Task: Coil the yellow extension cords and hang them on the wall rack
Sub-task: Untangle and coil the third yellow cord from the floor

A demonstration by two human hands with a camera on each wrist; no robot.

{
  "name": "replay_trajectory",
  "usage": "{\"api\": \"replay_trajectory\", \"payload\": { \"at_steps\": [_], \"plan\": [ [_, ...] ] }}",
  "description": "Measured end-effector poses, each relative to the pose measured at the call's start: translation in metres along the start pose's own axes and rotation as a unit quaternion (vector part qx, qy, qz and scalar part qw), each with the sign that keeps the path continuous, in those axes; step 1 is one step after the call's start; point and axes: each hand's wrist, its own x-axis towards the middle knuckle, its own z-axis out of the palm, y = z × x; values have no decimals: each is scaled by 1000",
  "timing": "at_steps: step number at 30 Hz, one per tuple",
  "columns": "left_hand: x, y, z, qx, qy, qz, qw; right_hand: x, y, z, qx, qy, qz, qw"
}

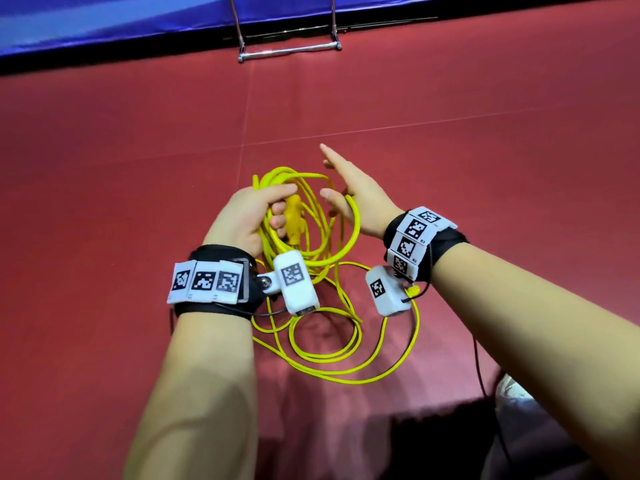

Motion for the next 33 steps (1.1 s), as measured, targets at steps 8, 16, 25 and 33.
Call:
{"api": "replay_trajectory", "payload": {
  "at_steps": [8, 16, 25, 33],
  "plan": [
    [0, -16, 18, 46, -46, 7, 998, -16, 15, 5, -80, 60, 44, 994],
    [7, -19, 20, 4, -44, -4, 999, -19, 35, 10, -25, 85, 125, 988],
    [13, -3, -1, -258, 59, 20, 964, -41, 63, 6, -111, -16, 246, 963],
    [4, 14, -24, -336, 139, 92, 927, -70, 81, 6, 8, -46, 378, 925]
  ]
}}
